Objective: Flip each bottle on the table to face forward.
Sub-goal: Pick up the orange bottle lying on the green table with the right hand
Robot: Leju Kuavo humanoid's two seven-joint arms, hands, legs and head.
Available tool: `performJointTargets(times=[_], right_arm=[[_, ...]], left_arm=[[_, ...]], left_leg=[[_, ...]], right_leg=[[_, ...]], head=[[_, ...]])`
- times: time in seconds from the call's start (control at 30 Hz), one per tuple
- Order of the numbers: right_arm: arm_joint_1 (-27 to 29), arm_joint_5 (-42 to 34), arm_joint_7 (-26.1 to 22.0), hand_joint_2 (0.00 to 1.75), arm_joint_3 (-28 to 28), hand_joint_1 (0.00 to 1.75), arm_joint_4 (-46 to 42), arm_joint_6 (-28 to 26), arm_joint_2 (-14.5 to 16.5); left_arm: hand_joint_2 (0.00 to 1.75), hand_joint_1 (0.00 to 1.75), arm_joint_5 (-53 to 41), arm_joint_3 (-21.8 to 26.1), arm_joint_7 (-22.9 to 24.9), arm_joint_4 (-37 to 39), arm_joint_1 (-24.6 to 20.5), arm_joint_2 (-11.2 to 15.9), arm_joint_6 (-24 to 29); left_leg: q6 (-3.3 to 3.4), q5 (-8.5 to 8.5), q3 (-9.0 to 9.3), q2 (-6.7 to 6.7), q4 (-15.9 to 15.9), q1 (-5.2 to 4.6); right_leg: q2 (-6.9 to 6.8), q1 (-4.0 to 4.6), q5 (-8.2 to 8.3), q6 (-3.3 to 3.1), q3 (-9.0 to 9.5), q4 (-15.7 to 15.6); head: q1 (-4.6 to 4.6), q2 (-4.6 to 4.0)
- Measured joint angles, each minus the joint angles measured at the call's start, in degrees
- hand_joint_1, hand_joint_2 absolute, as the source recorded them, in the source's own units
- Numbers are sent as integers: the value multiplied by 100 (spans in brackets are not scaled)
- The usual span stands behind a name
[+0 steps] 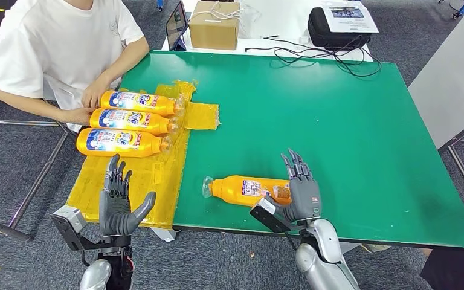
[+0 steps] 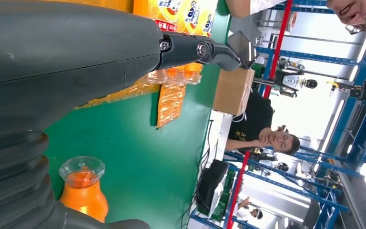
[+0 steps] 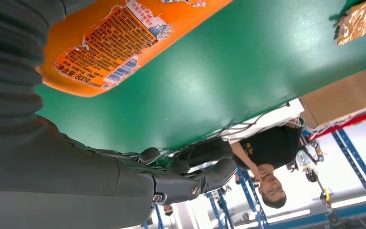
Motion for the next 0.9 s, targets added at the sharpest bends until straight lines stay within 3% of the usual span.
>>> performJointTargets(times=[0.33,0.53,0.9], right_arm=[[-302,162,372,175,10,0,592,896,-86],[-907,237,1004,175,99,0,1421,1799,-97],[-1422,387,1439,175,517,0,1949,2324,-219]], left_arm=[[175,0,169,-179,-19,-35,-15,-76,202],[175,0,105,-269,298,-46,-44,-77,358],[175,0,53,-323,369,-286,72,-75,290]], left_leg=[[3,2,23,-4,0,0],[1,-6,60,40,-1,0],[0,-7,106,42,-2,3]], right_leg=[[-10,0,0,0,30,-1],[16,0,6,-2,47,-2],[19,2,9,-12,85,-4]], head=[[2,0],[1,0],[1,0]])
